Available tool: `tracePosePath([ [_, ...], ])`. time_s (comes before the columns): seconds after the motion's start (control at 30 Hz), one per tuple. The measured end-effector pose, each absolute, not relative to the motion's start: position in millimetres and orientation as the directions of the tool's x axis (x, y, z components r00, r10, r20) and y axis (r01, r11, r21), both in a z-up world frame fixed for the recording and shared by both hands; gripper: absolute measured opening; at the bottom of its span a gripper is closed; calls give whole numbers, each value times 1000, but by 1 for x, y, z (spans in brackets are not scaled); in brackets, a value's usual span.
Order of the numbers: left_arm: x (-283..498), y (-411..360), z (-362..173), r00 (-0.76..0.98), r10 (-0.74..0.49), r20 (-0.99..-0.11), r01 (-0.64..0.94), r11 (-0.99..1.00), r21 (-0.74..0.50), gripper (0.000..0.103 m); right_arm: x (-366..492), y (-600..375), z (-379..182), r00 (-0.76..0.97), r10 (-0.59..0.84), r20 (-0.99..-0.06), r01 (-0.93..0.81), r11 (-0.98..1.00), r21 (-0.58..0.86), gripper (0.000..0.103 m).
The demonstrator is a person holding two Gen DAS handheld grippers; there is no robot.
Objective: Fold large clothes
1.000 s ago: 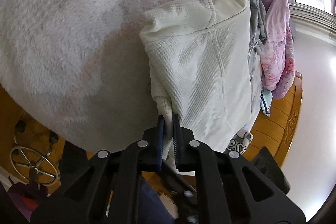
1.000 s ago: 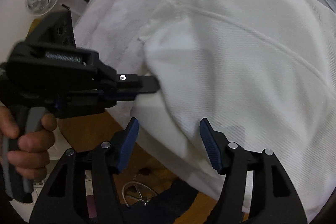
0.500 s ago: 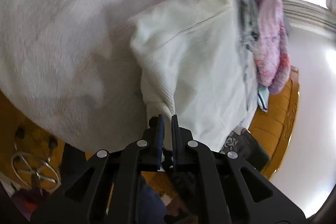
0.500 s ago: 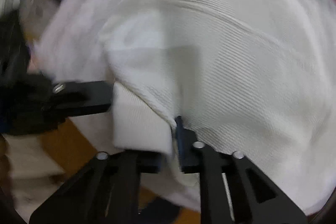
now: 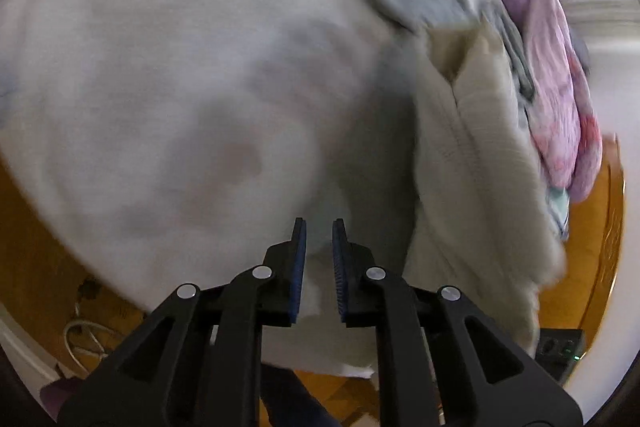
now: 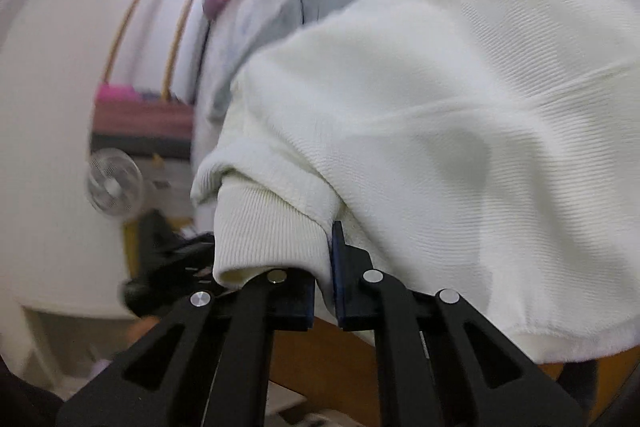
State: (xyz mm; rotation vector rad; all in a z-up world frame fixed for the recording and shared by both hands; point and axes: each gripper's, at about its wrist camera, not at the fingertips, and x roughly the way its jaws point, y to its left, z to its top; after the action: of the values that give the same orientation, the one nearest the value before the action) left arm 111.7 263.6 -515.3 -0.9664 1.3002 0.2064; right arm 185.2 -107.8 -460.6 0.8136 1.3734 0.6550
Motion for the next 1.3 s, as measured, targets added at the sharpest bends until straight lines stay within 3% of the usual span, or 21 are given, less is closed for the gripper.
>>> tracePosePath([
  [0.23, 197, 135, -457, 438, -398, -806, -358, 745, -563, 12, 177, -198, -435, 250, 822, -512, 168, 484, 859, 7],
  [0.43, 233, 21, -448, 362, -560, -745, -146, 756, -638, 14, 142, -282, -452, 328, 754, -569, 289, 494, 820, 6],
  [0.6, 249, -33, -493, 218, -613, -759, -201, 733, -650, 23, 109, -329, -508, 301, 683, -666, 487, 491, 723, 6],
  [0.67, 246, -35, -500, 214, -618, -757, -226, 722, -654, 24, 101, -343, -525, 277, 694, -664, 536, 462, 706, 13],
  [0.7, 244, -32, -497, 227, -610, -759, -221, 727, -650, 31, 101, -345, -526, 264, 692, -672, 539, 472, 698, 14],
  [0.8, 234, -18, -490, 250, -568, -784, -216, 756, -617, 39, 105, -352, -512, 248, 662, -707, 512, 530, 676, 25],
  [0.87, 219, -7, -484, 252, -522, -815, -229, 786, -575, 42, 117, -355, -500, 251, 618, -745, 465, 598, 653, 45],
  [0.97, 209, 12, -486, 268, -463, -845, -271, 805, -527, 48, 147, -366, -482, 306, 546, -780, 357, 694, 626, 56],
  [1.13, 186, 31, -489, 296, -427, -855, -347, 785, -513, 48, 224, -348, -486, 355, 475, -805, 191, 806, 560, 61],
  [1.3, 169, 42, -497, 262, -444, -857, -387, 765, -514, 49, 277, -318, -517, 227, 546, -806, 61, 818, 572, 62],
])
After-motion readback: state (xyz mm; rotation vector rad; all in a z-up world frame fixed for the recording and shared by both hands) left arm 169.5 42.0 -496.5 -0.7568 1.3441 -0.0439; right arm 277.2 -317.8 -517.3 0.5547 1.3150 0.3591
